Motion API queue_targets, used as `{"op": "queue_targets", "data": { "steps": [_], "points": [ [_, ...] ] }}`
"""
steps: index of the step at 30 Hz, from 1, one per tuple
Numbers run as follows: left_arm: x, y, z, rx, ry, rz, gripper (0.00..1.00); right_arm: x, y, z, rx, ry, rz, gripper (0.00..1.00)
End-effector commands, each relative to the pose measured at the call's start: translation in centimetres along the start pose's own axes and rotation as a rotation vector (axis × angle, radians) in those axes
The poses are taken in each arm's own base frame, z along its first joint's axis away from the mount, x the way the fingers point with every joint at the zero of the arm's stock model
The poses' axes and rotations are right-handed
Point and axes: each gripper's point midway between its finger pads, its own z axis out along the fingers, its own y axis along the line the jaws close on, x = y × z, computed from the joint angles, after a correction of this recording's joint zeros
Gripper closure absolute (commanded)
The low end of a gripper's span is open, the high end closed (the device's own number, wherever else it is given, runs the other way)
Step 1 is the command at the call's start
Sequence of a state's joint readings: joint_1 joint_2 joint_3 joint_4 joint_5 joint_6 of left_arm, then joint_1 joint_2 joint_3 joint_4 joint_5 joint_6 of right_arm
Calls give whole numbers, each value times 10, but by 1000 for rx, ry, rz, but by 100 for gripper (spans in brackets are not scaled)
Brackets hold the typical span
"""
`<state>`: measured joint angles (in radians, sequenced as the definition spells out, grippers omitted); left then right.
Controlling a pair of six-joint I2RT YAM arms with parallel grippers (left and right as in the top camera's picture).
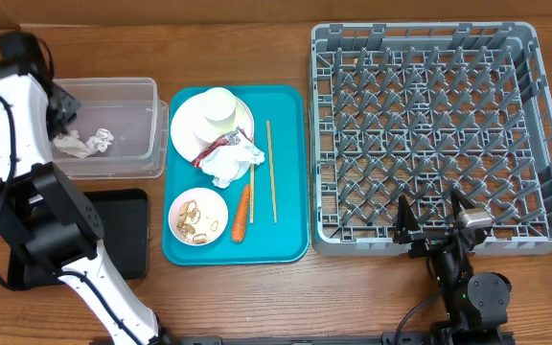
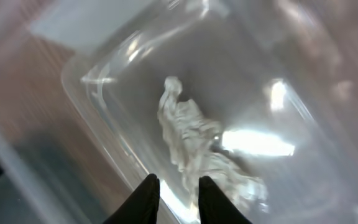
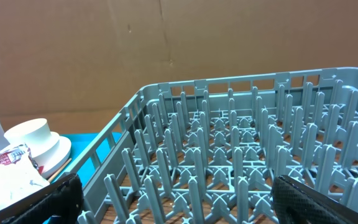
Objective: Sort waste into correct bins and load items into the dishwasher
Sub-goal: 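Carry the tissue with the left gripper into the clear plastic bin and release, then move the left gripper back to the plate and grasp the remaining tissue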
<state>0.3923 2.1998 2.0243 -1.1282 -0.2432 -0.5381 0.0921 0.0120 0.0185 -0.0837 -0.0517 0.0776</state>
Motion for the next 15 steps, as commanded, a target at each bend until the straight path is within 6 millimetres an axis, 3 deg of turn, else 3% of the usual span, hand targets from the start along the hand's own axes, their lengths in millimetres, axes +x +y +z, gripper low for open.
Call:
{"op": "queue_targets", "data": {
  "steps": [1, 3, 7, 12, 15],
  "points": [
    [-23, -25, -57, 137, -59, 58, 76, 2, -2, 0, 8, -4, 1, 0],
    [-14, -40, -81, 233, -13, 77, 76, 2, -2, 0, 8, -4, 1, 0],
    [29, -64, -119, 396, 146, 192, 76, 2, -2, 0, 8, -4, 1, 0],
    [105, -82, -145, 498, 379, 409, 77, 2, -2, 0, 8, -4, 1, 0],
    [133, -98, -152, 509, 394, 564, 73, 2, -2, 0, 8, -4, 1, 0]
  ]
}}
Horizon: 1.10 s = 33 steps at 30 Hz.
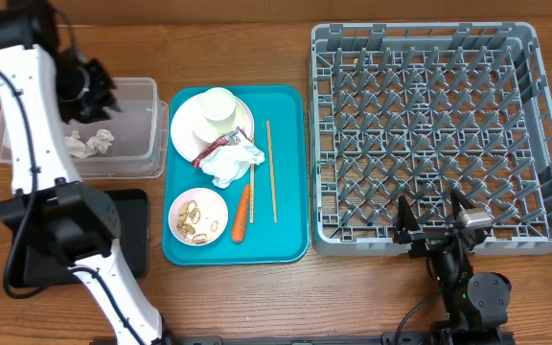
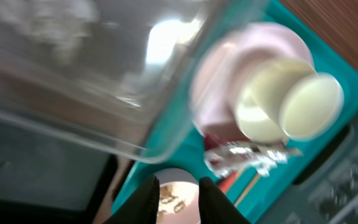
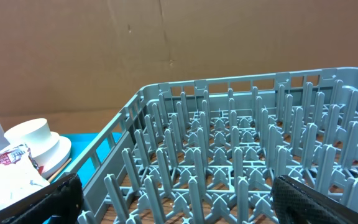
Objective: Sort waste into correct bins and load items into the dishwasher
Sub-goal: 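Move the left gripper back to the plate and grasp the remaining tissue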
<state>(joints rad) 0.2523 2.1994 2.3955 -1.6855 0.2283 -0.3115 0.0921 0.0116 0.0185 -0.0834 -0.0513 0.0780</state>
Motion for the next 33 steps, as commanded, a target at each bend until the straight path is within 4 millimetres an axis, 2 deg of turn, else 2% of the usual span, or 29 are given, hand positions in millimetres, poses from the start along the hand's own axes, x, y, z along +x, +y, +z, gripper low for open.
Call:
{"op": "queue_targets", "data": {
  "steps": [1, 3, 8, 14, 20, 22, 26, 33],
  "points": [
    [28, -53, 6, 99, 54, 253, 70, 2, -2, 0, 8, -3, 1, 0],
    [43, -67, 17, 75, 89, 303, 66, 2, -2, 0, 8, -2, 1, 0],
    [80, -95, 41, 10, 165, 416, 73, 2, -2, 0, 8, -3, 1, 0],
    [106, -112, 54, -106, 169, 526, 72, 2, -2, 0, 8, -2, 1, 0],
    [118, -115, 63, -225, 151, 591, 69, 2, -2, 0, 8, -3, 1, 0],
    [121, -113, 67, -258, 154, 608, 64, 2, -2, 0, 8, -3, 1, 0],
    [122, -100, 74, -346, 164, 625, 58, 2, -2, 0, 8, -3, 1, 0],
    [127, -81, 89, -384, 229, 606, 58, 2, -2, 0, 8, -3, 1, 0]
  ]
}}
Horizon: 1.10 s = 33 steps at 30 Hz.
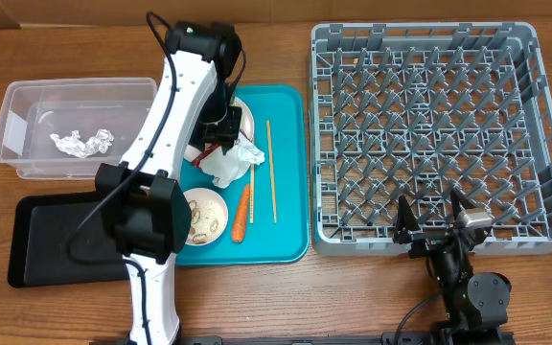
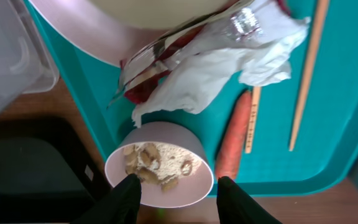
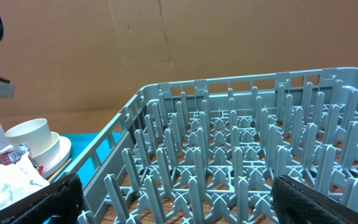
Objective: Sort waste into correct bins and load items into the dishwasher
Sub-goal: 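Move the left gripper back to the plate and grasp the remaining tissue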
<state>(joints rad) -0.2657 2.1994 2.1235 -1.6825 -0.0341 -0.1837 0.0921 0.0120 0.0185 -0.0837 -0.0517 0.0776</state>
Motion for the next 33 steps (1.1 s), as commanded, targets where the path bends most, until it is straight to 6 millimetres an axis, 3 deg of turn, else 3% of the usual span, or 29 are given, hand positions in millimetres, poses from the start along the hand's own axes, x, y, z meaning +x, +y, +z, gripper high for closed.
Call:
{"op": "queue_targets", "data": {
  "steps": [1, 10, 22, 27, 33],
  "points": [
    [2, 10, 6, -30, 12, -16, 57, 2, -2, 0, 8, -4, 1, 0],
    [-3, 13, 33, -46, 20, -19, 51, 2, -2, 0, 8, -4, 1, 0],
    [-17, 21, 58, -65, -20, -48, 51, 2, -2, 0, 8, -3, 1, 0],
    [-19, 20, 62, -64, -24, -49, 58, 2, -2, 0, 8, -4, 1, 0],
    [-18, 20, 62, -60, -20, -57, 57, 2, -2, 0, 8, -4, 1, 0]
  ]
}}
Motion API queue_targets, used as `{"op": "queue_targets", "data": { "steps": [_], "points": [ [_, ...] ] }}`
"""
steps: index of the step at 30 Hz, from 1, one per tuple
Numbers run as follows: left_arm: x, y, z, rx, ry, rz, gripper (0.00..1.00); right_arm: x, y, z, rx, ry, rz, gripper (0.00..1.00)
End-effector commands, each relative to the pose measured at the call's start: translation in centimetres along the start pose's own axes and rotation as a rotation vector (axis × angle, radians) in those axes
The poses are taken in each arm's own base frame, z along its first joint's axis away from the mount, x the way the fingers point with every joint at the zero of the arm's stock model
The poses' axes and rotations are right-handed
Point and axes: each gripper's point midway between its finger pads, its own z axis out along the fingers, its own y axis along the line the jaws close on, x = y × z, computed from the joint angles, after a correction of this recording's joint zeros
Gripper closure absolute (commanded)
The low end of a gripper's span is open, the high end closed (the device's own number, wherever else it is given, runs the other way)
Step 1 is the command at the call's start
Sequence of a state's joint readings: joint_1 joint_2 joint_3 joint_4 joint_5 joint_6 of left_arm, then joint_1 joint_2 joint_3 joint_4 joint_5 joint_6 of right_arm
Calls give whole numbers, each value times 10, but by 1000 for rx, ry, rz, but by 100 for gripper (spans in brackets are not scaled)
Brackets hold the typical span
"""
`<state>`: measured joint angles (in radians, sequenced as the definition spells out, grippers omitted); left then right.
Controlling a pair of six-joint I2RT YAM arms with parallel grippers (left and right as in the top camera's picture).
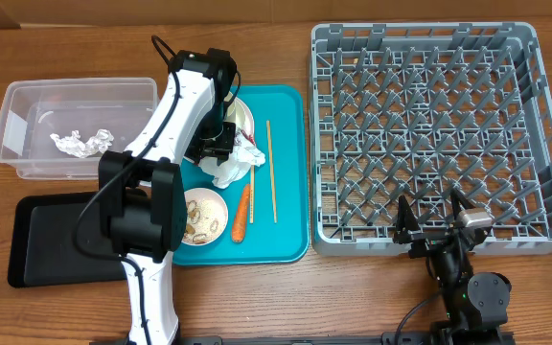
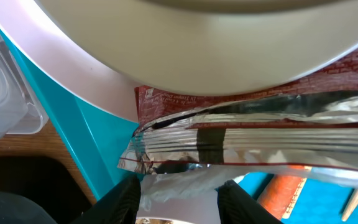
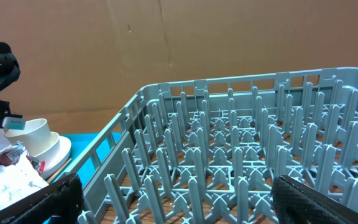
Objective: Sort waste into correct bins and load items into the dishwasher
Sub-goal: 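Move the left gripper back to the plate and grasp the remaining tissue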
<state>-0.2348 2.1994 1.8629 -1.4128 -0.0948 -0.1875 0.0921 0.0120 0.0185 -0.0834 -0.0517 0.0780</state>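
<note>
My left gripper (image 1: 217, 146) hangs open, low over the teal tray (image 1: 286, 235). In the left wrist view its fingers (image 2: 124, 200) straddle a white tissue (image 2: 185, 179), just below a red and silver wrapper (image 2: 253, 134) tucked under the pink plate (image 2: 86, 78). A white cup (image 3: 35, 134) stands on that plate. The tissue (image 1: 230, 169), a bowl of food scraps (image 1: 199, 216), a carrot (image 1: 241, 213) and chopsticks (image 1: 269, 168) lie on the tray. My right gripper (image 3: 185, 208) rests open at the near edge of the grey dish rack (image 1: 429, 134).
A clear bin (image 1: 27, 163) at the left holds a crumpled scrap (image 1: 80, 142). A black bin (image 1: 56, 244) sits in front of it. The left arm (image 1: 175, 105) stretches across between the clear bin and the tray.
My left gripper has come down from higher over the bowl and tissue to just above the wrapper and tissue at the plate's edge. Its jaws are still open. The right arm has not moved.
My left gripper first hung over the clear bin with its fingers close together, the crumpled scrap lying below. Then it was at the bin's edge facing the tray. Then it stood open above the tray's waste, and now sits low at the wrapper.
</note>
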Motion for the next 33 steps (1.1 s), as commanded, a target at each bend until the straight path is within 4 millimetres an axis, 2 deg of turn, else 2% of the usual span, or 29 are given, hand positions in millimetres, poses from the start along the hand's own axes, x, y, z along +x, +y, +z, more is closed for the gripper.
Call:
{"op": "queue_targets", "data": {
  "steps": [1, 7, 17, 33],
  "points": [
    [2, 3, -2, -7, 0, -22, 57, 2, -2, 0, 8, -3, 1, 0],
    [11, 3, -2, -7, 37, -19, 60, 2, -2, 0, 8, -3, 1, 0],
    [16, -14, -3, 85, 60, -15, 61, 2, -2, 0, 8, -3, 1, 0],
    [-11, -17, -3, 94, -50, 4, 60, 2, -2, 0, 8, -3, 1, 0]
  ]
}}
